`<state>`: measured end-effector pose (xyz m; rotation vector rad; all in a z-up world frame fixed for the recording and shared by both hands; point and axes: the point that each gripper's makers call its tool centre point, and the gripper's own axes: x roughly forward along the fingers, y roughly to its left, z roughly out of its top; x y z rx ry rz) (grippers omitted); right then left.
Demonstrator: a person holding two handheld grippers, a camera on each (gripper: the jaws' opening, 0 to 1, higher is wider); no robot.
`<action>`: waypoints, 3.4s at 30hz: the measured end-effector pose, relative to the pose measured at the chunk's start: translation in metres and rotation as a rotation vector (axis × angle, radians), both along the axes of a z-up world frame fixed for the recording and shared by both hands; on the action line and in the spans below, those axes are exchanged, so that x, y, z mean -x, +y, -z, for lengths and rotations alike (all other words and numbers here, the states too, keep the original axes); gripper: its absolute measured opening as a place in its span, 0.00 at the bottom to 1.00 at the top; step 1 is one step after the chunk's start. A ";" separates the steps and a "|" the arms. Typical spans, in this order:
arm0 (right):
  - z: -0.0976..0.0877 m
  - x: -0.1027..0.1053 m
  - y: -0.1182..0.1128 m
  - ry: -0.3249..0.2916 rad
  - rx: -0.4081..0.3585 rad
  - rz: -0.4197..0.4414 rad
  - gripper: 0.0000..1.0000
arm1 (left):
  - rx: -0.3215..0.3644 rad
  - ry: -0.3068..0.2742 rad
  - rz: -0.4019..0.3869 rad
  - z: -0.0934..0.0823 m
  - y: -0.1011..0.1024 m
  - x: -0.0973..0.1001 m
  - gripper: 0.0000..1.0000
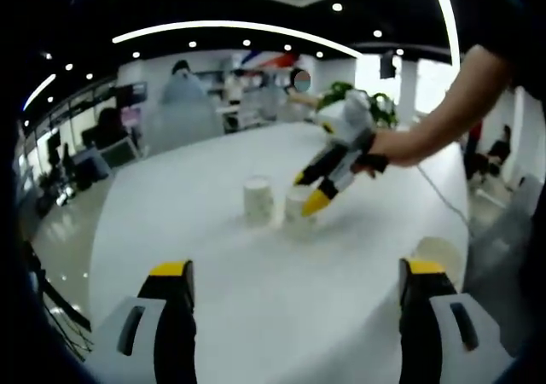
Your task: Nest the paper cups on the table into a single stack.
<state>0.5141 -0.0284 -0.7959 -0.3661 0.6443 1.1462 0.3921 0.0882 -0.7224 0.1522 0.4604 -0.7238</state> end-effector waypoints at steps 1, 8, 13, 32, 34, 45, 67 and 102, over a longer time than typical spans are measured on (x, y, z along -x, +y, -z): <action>-0.001 0.002 -0.001 0.012 -0.007 0.007 0.35 | 0.002 0.001 0.003 0.000 -0.001 0.000 1.00; -0.012 0.009 -0.002 0.011 -0.017 -0.008 0.35 | 0.011 -0.008 -0.001 -0.008 0.000 -0.002 1.00; -0.029 0.011 -0.004 0.010 -0.056 0.016 0.35 | 0.000 -0.016 0.020 -0.011 -0.004 0.001 1.00; -0.103 0.047 -0.013 -0.031 -0.245 0.121 0.35 | 0.000 -0.022 0.055 -0.025 -0.013 0.010 1.00; -0.113 0.051 -0.014 -0.045 -0.261 0.124 0.35 | -0.002 -0.022 0.057 -0.026 -0.014 0.011 1.00; -0.154 0.059 -0.037 -0.036 -0.399 0.237 0.35 | 0.008 -0.026 0.091 -0.036 -0.021 0.019 1.00; -0.186 0.081 -0.064 -0.102 -0.429 0.293 0.35 | 0.026 -0.066 0.111 -0.060 -0.027 0.018 0.98; -0.224 0.126 -0.053 -0.037 -0.678 0.315 0.35 | 0.248 -0.014 0.099 -0.086 -0.036 0.034 0.82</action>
